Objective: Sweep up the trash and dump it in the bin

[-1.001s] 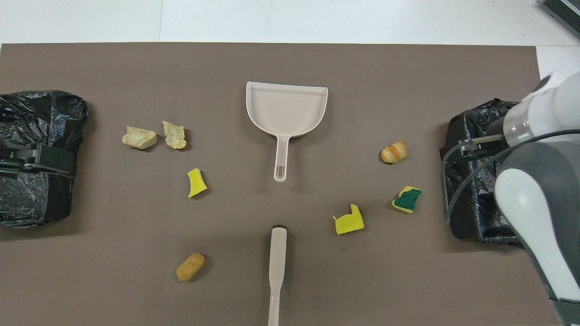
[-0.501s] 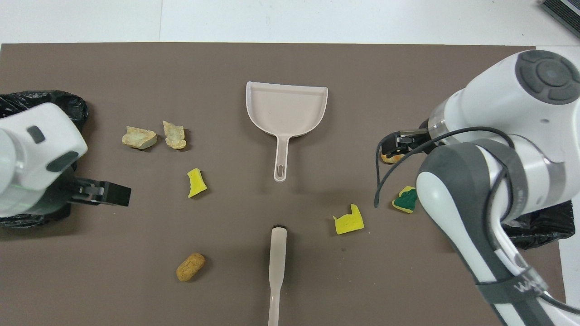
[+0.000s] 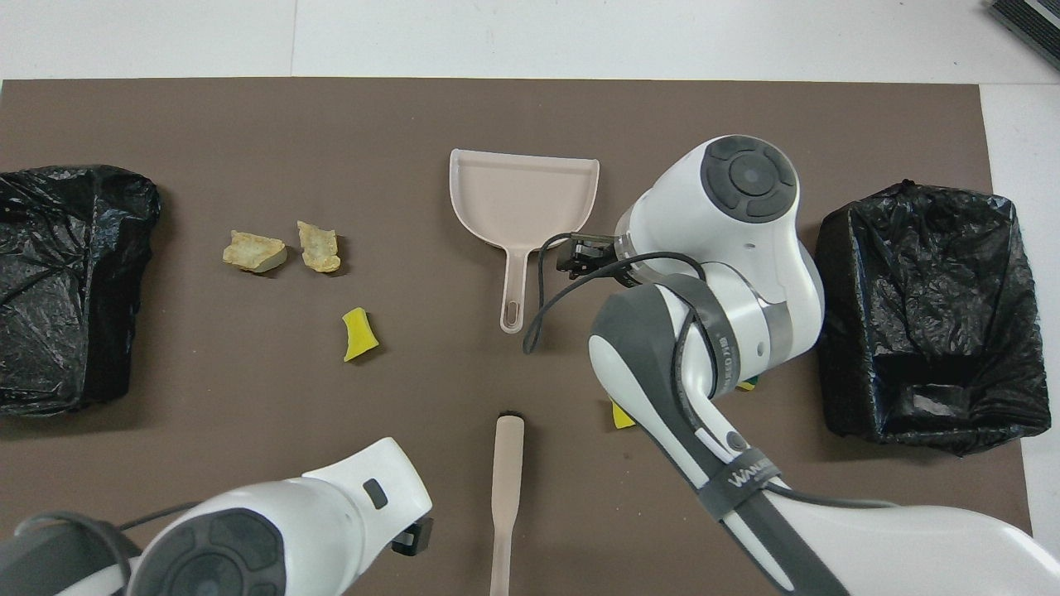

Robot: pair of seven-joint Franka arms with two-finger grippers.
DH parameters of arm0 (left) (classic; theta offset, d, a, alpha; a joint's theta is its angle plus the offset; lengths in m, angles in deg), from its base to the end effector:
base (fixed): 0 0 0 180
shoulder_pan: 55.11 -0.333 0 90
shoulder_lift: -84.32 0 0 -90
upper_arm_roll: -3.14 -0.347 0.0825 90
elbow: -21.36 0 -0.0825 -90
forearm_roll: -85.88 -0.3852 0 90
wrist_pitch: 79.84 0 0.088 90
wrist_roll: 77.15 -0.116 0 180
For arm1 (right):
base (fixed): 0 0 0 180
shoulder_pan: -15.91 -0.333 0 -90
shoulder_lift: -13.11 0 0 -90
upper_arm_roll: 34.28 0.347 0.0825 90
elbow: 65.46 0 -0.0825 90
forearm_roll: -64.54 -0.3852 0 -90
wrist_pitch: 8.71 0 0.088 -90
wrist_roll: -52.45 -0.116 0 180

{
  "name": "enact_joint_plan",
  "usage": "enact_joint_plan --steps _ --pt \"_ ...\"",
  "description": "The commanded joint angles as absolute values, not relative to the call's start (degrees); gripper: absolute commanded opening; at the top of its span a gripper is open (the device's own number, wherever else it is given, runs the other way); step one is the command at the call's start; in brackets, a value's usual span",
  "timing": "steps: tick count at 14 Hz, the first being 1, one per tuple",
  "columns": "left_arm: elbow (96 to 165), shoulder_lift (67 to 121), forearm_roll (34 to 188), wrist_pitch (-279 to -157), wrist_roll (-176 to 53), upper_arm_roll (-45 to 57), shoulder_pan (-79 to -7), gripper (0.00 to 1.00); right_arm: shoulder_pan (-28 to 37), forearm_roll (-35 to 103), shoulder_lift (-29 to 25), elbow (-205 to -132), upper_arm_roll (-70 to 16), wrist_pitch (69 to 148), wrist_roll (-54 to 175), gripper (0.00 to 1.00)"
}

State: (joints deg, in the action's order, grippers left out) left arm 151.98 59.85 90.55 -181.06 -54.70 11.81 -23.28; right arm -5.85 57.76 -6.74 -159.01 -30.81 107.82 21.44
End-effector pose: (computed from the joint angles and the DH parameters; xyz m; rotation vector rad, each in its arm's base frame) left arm 0.2970 -0.2731 0.5297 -3.0766 0.4325 0.1328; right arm 0.6103 0.2908 0.4440 -2.9940 0.2326 0.0178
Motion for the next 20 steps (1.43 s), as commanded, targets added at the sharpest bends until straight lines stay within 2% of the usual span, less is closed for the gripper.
enact_joint_plan --steps 1,3,6,8,12,14,15,17,19,20 --pt "158.5 57.9 91.2 -187.8 -49.7 10.6 -16.9 1.0 -7.8 57.3 -12.5 -152.6 -30.9 109.6 19.8 1.0" --pt "161.7 59.3 91.2 -193.9 -46.1 10.7 -13.3 1.0 -10.2 57.9 -16.6 -148.5 -31.1 110.5 18.9 0.98" --pt "164.6 64.1 91.2 -202.0 -38.3 10.6 -6.7 1.0 -12.3 60.8 -20.2 -146.9 -31.0 114.1 17.2 0.87" --pt "165.3 65.5 91.2 -203.8 -36.3 10.6 -4.6 1.0 -13.8 62.3 -21.0 -147.3 -31.0 114.7 17.0 0.84" --pt "165.3 70.9 91.2 -209.8 -31.2 10.6 -0.5 1.0 -14.9 64.4 -20.8 -147.6 -31.0 114.0 15.8 0.63" --pt "165.3 71.0 91.2 -209.6 -30.0 10.7 -0.3 1.0 -15.0 64.4 -20.6 -147.8 -31.1 113.6 15.7 0.63" --pt "165.5 71.0 91.2 -209.5 -29.5 10.6 1.0 1.0 -14.9 64.4 -20.6 -148.3 -31.1 113.7 15.7 0.57" --pt "165.8 71.0 91.2 -209.1 -27.2 10.7 1.5 1.0 -14.9 65.2 -20.6 -148.5 -31.1 113.5 15.8 0.25" --pt "166.1 70.6 91.2 -208.7 -26.2 10.7 2.2 1.0 -14.3 66.2 -20.5 -149.2 -30.9 113.5 16.1 0.0" --pt "166.1 70.5 91.2 -208.0 -26.0 10.7 2.2 1.0 -14.2 66.2 -20.1 -149.4 -31.0 113.3 16.6 0.0"
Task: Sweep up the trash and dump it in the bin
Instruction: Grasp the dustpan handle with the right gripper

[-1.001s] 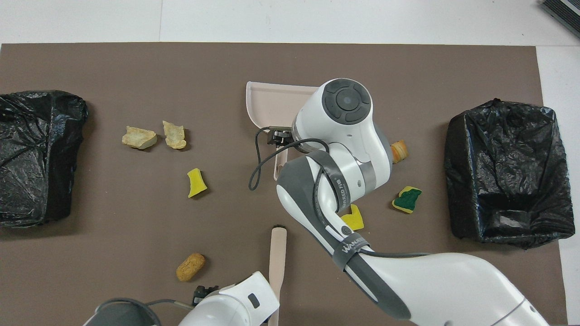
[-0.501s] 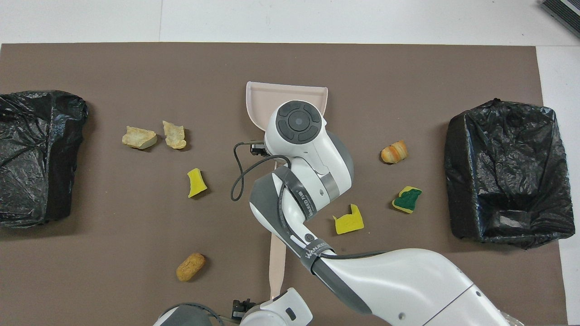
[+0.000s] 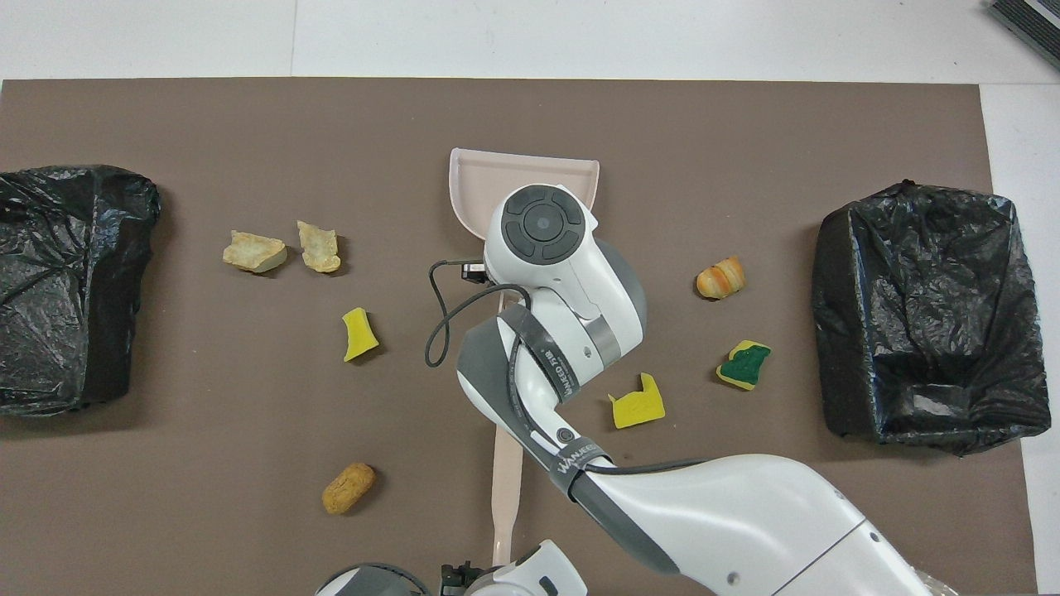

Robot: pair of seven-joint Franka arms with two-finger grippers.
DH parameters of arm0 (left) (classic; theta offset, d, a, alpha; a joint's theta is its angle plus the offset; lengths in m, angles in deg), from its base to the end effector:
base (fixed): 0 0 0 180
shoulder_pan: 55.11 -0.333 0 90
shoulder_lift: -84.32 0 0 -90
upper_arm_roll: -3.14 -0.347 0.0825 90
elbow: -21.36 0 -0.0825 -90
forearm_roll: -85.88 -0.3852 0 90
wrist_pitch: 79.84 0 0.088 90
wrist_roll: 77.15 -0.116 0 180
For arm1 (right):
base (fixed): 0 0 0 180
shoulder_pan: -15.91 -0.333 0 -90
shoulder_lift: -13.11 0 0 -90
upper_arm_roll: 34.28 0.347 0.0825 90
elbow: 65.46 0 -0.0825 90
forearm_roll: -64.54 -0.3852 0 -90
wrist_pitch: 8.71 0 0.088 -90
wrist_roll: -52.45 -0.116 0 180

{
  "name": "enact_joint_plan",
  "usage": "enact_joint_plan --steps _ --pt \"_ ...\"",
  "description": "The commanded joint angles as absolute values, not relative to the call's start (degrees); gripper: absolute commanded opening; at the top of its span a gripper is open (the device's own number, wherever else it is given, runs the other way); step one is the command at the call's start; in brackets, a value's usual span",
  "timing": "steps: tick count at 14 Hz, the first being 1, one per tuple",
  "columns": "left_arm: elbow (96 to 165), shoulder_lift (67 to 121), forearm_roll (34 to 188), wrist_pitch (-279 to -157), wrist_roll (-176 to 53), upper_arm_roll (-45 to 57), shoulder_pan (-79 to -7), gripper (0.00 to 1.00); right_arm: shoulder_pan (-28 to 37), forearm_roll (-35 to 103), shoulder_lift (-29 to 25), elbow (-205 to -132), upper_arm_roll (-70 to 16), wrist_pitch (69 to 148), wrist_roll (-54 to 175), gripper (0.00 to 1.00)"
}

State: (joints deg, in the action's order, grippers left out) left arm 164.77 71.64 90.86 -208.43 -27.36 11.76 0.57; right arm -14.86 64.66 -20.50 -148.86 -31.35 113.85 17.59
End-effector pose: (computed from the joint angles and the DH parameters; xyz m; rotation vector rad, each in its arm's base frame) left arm 0.1854 -0.3923 0.3805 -3.1120 0.3019 0.0776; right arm 0.6199 0.4045 0.3684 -3.0631 0.0446 -0.1011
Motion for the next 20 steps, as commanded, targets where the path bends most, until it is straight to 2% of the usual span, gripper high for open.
enact_joint_plan --steps 1,7,9,10,12,13,14,15,17,20 --pt "166.4 70.3 91.2 -207.9 -26.6 10.7 2.2 1.0 -13.9 66.3 -19.6 -149.4 -31.1 112.6 17.0 0.0" --pt "168.3 70.8 91.2 -208.4 -26.4 10.5 1.3 1.0 -7.2 65.1 -13.3 -149.4 -30.9 106.3 27.6 0.0" --pt "168.1 70.9 91.2 -208.3 -26.2 10.4 1.1 0.69 -5.0 65.0 -10.6 -150.0 -30.9 101.6 37.9 0.0" --pt "167.4 71.5 91.2 -208.3 -26.1 10.3 0.9 0.6 -4.0 65.0 -9.5 -150.5 -30.9 100.0 41.7 0.0" --pt "165.7 73.0 91.2 -208.6 -26.2 10.3 -0.6 0.48 -1.9 65.0 -7.4 -151.8 -30.9 98.1 49.8 0.0" --pt "164.6 73.9 91.2 -208.6 -26.3 10.3 -0.9 0.37 -0.6 65.0 -6.9 -151.9 -30.9 96.9 55.5 0.0" --pt "163.9 74.2 91.2 -208.4 -26.8 10.3 -1.1 0.14 0.3 65.0 -6.6 -151.9 -31.0 95.8 60.7 0.0" --pt "163.6 74.3 91.2 -208.0 -27.1 10.3 -1.1 0.0 1.3 65.0 -6.4 -151.9 -31.0 94.6 65.0 0.0" --pt "162.9 73.9 91.2 -206.1 -27.0 9.9 -1.2 0.0 2.5 65.1 -5.8 -151.9 -31.0 92.8 72.1 0.0" --pt "157.6 73.4 90.5 -194.2 -26.4 9.8 -4.7 0.0 2.7 65.4 -4.2 -154.0 -31.1 90.0 85.4 0.0"
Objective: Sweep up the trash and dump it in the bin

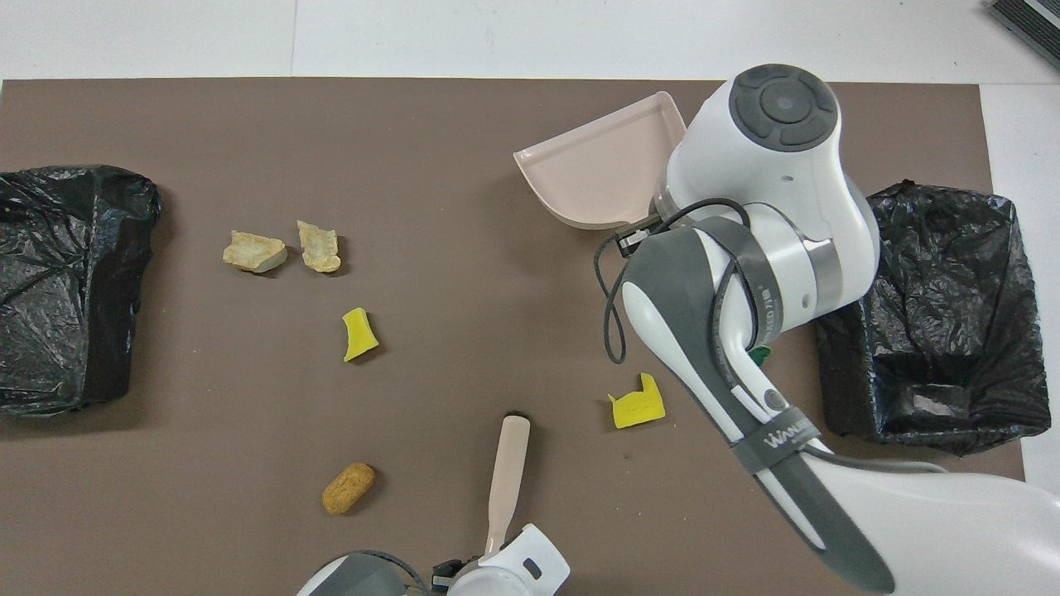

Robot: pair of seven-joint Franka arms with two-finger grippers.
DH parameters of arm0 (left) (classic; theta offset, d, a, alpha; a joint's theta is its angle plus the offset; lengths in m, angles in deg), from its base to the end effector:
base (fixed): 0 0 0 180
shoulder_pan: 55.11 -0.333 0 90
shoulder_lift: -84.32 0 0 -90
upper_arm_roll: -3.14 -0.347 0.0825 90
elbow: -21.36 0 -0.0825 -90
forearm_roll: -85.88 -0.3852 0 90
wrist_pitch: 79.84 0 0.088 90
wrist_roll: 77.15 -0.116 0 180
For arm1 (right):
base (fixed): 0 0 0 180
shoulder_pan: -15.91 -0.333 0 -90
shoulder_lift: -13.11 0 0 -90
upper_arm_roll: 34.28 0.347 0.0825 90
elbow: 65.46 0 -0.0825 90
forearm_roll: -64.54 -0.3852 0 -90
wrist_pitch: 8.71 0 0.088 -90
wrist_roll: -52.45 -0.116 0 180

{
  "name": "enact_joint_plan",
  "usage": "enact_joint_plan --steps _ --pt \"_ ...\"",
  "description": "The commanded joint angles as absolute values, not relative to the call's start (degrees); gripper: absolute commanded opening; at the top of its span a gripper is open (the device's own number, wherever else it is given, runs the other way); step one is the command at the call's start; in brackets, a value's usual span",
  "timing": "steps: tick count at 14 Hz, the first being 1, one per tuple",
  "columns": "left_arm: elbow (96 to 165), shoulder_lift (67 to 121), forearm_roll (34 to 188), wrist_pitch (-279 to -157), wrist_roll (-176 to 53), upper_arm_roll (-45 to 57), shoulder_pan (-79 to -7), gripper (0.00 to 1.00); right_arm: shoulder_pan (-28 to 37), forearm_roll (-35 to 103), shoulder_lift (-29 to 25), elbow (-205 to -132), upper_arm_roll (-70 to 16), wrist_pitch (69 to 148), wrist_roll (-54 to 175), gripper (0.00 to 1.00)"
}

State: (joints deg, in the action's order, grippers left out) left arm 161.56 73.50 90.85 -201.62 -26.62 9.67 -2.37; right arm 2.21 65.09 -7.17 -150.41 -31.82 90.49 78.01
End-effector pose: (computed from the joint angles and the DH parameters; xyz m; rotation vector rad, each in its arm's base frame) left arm 0.2198 -0.3789 0.3816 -3.0522 0.1504 0.1790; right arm 0.6413 0.1807 0.4839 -2.9184 -1.1123 0.1627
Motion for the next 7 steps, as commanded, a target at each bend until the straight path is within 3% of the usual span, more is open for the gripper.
enact_joint_plan --steps 1,7 --pt "156.5 72.5 90.5 -190.5 -26.2 9.8 -6.1 0.0 2.6 65.7 -3.4 -155.5 -31.1 90.0 90.4 0.0" --pt "155.7 68.8 90.4 -173.2 -9.0 9.9 -10.0 0.0 -1.1 69.6 1.1 -162.9 -30.9 92.3 104.8 0.0"
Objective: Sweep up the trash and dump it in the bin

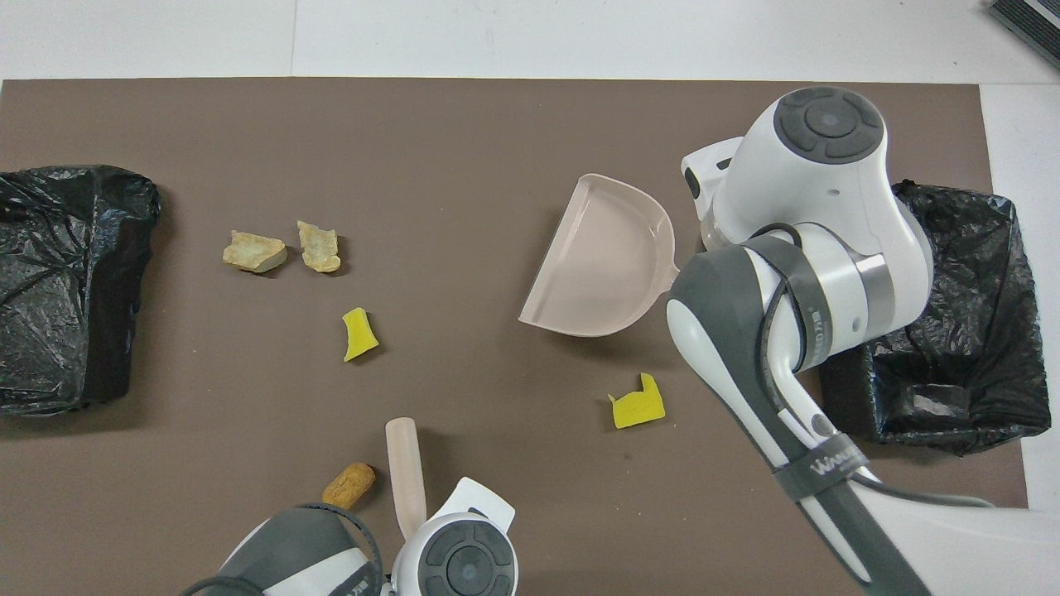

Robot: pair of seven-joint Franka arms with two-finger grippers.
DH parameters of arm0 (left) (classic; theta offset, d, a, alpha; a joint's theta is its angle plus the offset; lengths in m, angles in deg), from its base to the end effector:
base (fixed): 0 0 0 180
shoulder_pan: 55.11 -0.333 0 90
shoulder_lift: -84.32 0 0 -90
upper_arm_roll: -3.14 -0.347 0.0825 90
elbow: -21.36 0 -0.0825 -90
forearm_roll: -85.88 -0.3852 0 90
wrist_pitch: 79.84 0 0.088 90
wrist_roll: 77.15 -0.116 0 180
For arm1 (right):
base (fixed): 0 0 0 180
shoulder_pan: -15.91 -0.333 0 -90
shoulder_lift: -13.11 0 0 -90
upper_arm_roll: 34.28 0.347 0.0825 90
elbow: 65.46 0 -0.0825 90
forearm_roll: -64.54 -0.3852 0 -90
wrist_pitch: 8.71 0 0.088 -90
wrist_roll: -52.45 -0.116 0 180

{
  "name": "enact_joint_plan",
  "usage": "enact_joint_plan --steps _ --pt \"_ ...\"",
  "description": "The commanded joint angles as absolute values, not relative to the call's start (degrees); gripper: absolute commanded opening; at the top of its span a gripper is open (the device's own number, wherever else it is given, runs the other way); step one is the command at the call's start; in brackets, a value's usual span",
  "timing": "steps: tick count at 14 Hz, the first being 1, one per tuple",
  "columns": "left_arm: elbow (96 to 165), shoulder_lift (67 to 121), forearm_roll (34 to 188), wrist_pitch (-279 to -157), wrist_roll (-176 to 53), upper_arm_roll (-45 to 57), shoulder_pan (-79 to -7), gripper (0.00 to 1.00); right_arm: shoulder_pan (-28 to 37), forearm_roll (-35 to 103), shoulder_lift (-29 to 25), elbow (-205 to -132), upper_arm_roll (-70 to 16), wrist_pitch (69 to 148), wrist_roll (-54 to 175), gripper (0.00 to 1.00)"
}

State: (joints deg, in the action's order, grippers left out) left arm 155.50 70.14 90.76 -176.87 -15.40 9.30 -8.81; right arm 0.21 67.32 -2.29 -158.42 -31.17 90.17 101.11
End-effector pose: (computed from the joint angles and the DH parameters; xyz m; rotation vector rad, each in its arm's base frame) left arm 0.2395 -0.3281 0.4271 -2.7974 -0.2784 0.3772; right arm 0.5999 0.1957 0.4740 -2.5851 -1.7464 0.2624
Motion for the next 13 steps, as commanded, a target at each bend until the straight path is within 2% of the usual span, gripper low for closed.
enact_joint_plan --steps 1,3,8,13 --pt "155.7 68.8 90.4 -172.7 -4.9 10.0 -11.0 0.0 -1.3 69.7 1.9 -164.4 -30.9 93.2 106.7 0.0" --pt "155.9 68.8 90.5 -172.0 5.3 9.9 -11.6 0.0 -1.3 69.7 2.8 -166.3 -30.8 94.8 108.7 0.0" --pt "159.2 67.4 92.3 -173.4 19.2 9.9 -15.4 0.0 -4.3 71.7 3.6 -174.3 -30.9 105.7 109.1 0.0" --pt "162.1 68.4 100.1 -183.4 24.4 9.9 -17.6 0.0 -4.6 74.8 4.0 -176.5 -30.9 107.6 109.2 0.0"
